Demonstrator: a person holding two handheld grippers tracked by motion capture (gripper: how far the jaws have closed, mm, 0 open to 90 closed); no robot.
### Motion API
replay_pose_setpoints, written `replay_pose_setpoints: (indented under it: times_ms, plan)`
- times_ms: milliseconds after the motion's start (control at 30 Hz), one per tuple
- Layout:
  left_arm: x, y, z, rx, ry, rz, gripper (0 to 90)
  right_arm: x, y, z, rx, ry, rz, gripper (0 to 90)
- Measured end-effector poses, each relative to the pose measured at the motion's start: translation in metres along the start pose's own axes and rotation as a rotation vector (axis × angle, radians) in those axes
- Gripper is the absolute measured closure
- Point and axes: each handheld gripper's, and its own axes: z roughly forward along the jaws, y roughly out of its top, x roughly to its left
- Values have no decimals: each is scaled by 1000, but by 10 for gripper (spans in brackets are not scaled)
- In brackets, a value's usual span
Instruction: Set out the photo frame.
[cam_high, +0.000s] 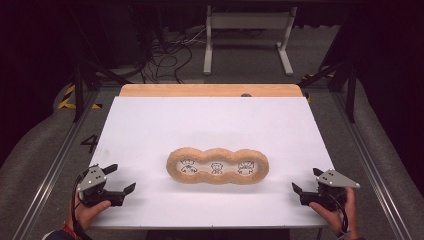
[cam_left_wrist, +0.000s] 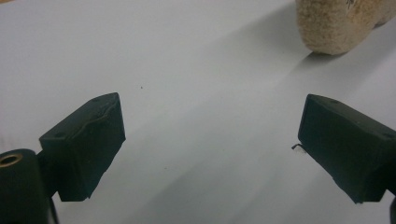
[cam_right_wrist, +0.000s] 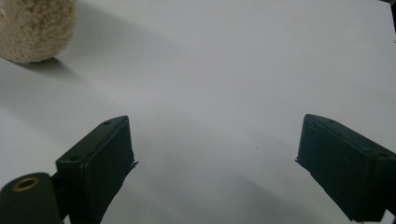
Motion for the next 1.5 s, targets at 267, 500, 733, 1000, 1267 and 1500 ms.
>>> replay_pose_setpoints:
  times_ms: [267, 500, 733, 1000, 1267, 1500]
  plan:
    - [-6, 2, 4, 22, 3, 35, 85, 1, 0, -1, -1, -3, -13, 103]
    - [-8, 1, 3, 25, -2, 44, 83, 4, 2, -3, -15, -7, -18, 102]
    - [-8, 2, 7, 38, -8, 46, 83, 4, 1, -1, -3, 1, -20, 101]
    - [-10, 3, 7, 44, 0, 47, 79, 4, 2, 0, 0, -7, -29, 104]
    - [-10, 3, 7, 46, 1, 44, 77, 1, 1, -1, -7, -25, -13, 103]
    - [-9, 3, 7, 38, -10, 34, 78, 2, 1, 0, -3, -19, -19, 101]
